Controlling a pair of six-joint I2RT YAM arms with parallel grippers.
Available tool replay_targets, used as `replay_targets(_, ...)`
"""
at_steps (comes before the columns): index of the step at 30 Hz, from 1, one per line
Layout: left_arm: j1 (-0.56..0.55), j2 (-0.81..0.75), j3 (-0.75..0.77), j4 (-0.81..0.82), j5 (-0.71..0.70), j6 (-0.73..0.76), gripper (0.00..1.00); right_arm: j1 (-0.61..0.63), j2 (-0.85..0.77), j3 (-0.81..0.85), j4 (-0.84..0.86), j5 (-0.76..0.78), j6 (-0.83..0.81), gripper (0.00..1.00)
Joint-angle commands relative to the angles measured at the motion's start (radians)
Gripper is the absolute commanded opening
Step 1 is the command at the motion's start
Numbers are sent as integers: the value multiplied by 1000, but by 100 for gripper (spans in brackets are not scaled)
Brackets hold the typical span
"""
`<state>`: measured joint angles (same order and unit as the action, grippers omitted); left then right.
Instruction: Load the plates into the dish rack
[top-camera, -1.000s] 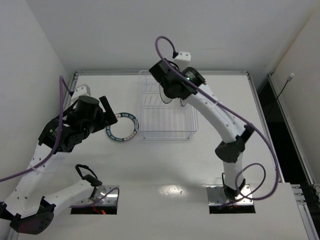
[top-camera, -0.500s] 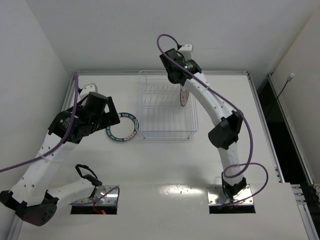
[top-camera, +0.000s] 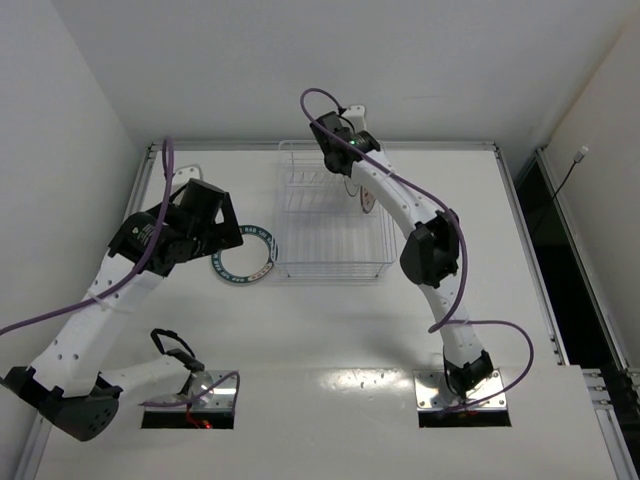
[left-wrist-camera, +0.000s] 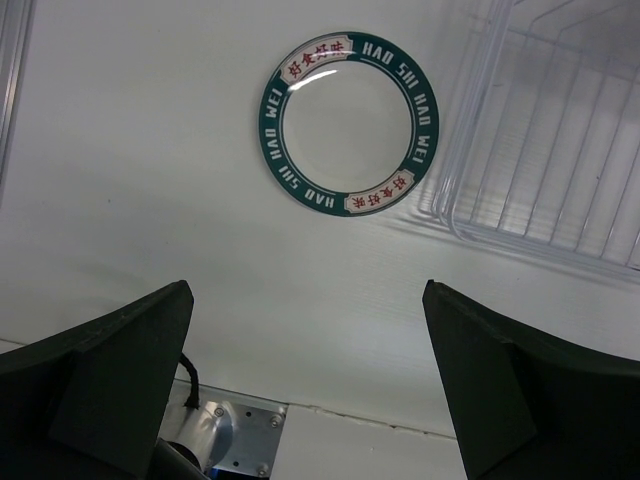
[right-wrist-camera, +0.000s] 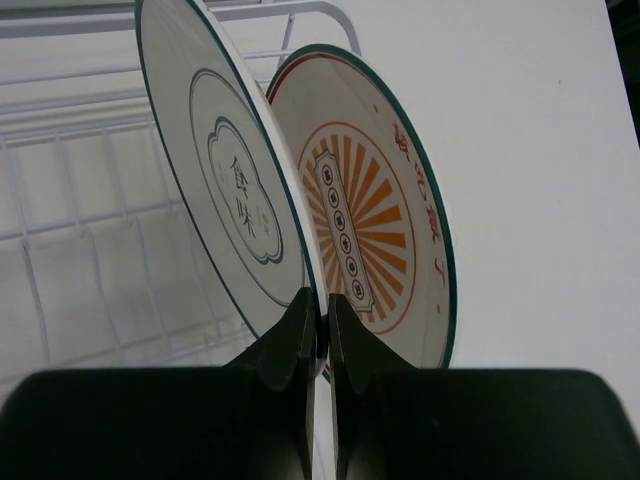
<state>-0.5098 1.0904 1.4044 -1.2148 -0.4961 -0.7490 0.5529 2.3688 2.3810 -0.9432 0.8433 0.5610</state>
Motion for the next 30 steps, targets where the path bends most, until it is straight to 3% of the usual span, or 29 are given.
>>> replay_targets(1, -9, 14, 27, 1, -10, 7, 100, -22, -38, 64, 24, 74, -42, 0)
replay_targets(8, -9, 34, 27, 1, -10, -3, 100, -11, -132, 64, 75, 140, -137, 0)
replay_targets(18, -9, 52, 36, -9, -19, -30, 100, 8, -141, -23, 6, 165, -112, 0)
replay_targets(30, -9, 43, 56, -60, -58, -41, 100, 18, -89, -103, -39, -21, 34, 0)
